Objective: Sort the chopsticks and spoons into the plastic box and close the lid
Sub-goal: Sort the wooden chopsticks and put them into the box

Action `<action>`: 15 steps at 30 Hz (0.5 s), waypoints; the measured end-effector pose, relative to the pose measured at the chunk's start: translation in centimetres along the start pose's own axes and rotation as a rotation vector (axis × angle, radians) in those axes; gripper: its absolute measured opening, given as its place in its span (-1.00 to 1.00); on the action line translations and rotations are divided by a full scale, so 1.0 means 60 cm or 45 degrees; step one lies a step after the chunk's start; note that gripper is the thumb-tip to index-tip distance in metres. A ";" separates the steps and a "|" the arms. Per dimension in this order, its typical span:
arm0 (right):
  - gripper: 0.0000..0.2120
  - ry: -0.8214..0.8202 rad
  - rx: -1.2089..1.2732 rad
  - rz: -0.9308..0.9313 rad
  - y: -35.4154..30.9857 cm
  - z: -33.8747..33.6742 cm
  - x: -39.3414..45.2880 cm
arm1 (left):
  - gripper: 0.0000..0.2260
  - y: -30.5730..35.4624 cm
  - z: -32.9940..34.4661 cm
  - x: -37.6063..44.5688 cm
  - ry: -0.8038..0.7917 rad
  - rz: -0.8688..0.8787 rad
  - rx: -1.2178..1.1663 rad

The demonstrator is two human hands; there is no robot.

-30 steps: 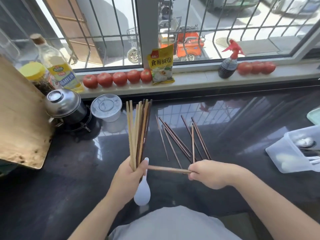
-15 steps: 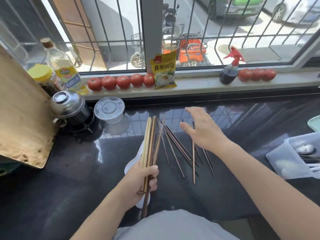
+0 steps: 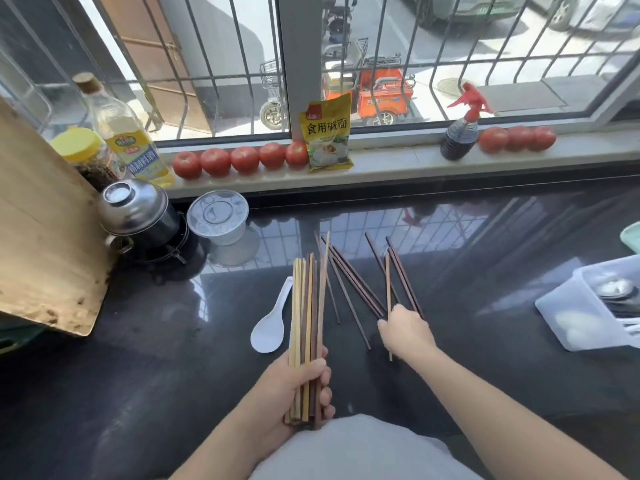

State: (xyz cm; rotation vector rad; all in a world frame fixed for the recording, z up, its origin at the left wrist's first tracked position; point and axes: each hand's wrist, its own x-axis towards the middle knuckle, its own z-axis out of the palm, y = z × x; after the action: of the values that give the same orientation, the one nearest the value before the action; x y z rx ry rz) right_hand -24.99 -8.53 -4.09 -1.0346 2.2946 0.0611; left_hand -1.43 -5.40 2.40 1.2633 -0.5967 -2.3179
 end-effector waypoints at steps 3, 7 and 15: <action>-0.67 -0.031 -0.094 0.079 0.031 0.043 -0.006 | -0.74 0.017 0.013 0.012 0.054 0.149 0.044; -0.77 0.009 -0.107 0.055 0.034 0.056 -0.006 | -0.85 0.015 0.017 0.022 0.192 0.218 -0.018; -0.59 -0.153 1.090 -0.217 0.013 -0.048 -0.050 | -0.87 0.012 0.006 0.023 0.293 0.265 0.157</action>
State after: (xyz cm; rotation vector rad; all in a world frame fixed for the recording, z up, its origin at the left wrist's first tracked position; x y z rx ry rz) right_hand -25.49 -6.80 -0.26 -0.7206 1.8058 -0.8275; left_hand -2.28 -6.71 2.04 1.4257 -0.7614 -1.9599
